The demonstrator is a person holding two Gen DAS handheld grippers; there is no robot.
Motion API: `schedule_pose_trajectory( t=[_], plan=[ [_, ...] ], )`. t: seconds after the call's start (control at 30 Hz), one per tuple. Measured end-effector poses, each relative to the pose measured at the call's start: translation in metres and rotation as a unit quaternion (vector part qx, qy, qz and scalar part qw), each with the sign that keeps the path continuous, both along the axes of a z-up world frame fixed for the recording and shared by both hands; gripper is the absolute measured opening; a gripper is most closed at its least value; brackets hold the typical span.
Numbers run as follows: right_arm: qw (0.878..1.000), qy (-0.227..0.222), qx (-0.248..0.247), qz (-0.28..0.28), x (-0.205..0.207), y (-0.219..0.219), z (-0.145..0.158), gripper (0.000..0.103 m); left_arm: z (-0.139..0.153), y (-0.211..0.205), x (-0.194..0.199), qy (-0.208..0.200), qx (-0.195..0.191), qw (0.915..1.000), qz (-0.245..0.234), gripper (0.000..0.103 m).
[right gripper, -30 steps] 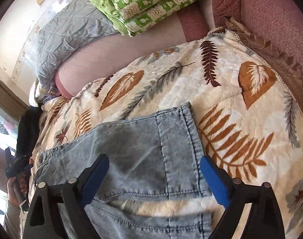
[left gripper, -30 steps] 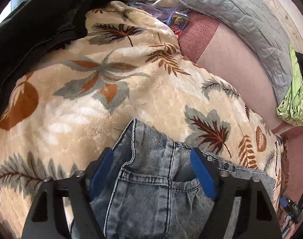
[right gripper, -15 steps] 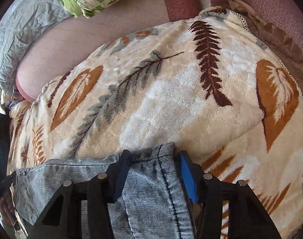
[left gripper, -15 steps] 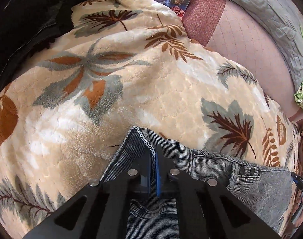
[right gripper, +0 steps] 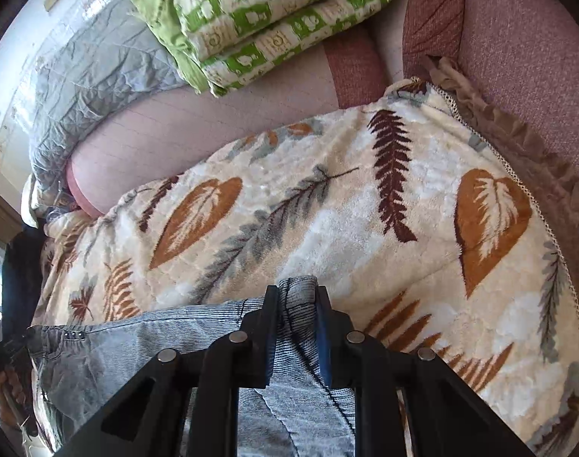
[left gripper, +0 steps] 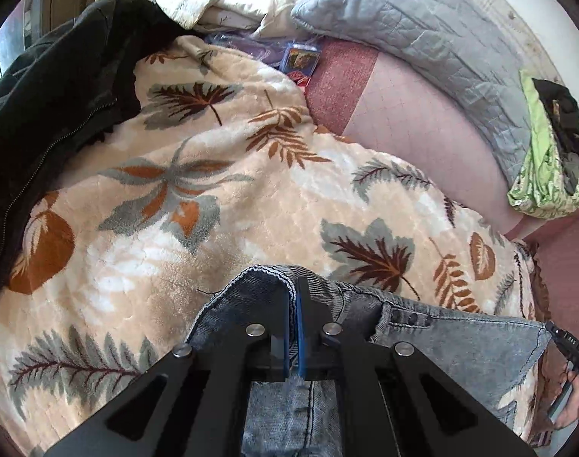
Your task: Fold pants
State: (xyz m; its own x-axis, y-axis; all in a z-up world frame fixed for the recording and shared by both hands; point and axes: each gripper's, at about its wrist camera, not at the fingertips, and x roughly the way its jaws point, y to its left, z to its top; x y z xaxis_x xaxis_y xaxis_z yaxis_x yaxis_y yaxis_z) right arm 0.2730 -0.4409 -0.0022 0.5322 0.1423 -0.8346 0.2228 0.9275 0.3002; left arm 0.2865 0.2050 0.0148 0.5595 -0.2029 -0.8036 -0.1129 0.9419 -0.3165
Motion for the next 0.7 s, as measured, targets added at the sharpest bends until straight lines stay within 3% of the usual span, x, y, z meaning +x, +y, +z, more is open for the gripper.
schedule_pose_trajectory(
  t=[0.23,0.4,0.53,0.63,0.7],
  plan=[
    [0.997,-0.074,0.026,0.011,-0.088,-0.005,0.064,0.019,0.062,0.008,-0.096,-0.077,-0.023,0.9962,-0.033,0.002],
    [0.994,-0.096,0.049,0.029,-0.182,-0.01,0.064,0.019,0.066,0.023,-0.193,-0.1,-0.037,0.9926,-0.059,0.003],
    [0.994,-0.054,0.081,0.055,-0.258,-0.003,0.017,0.019,0.017,0.039,-0.251,-0.051,-0.045,0.995,-0.073,0.004],
    [0.993,0.022,0.091,0.076,-0.294,0.005,-0.036,0.023,-0.033,0.05,-0.269,0.033,-0.033,0.9966,-0.068,0.008],
    [0.99,0.065,0.104,0.071,-0.307,0.005,-0.059,0.042,-0.047,0.053,-0.275,0.063,0.009,0.9969,-0.048,0.012]
  ],
)
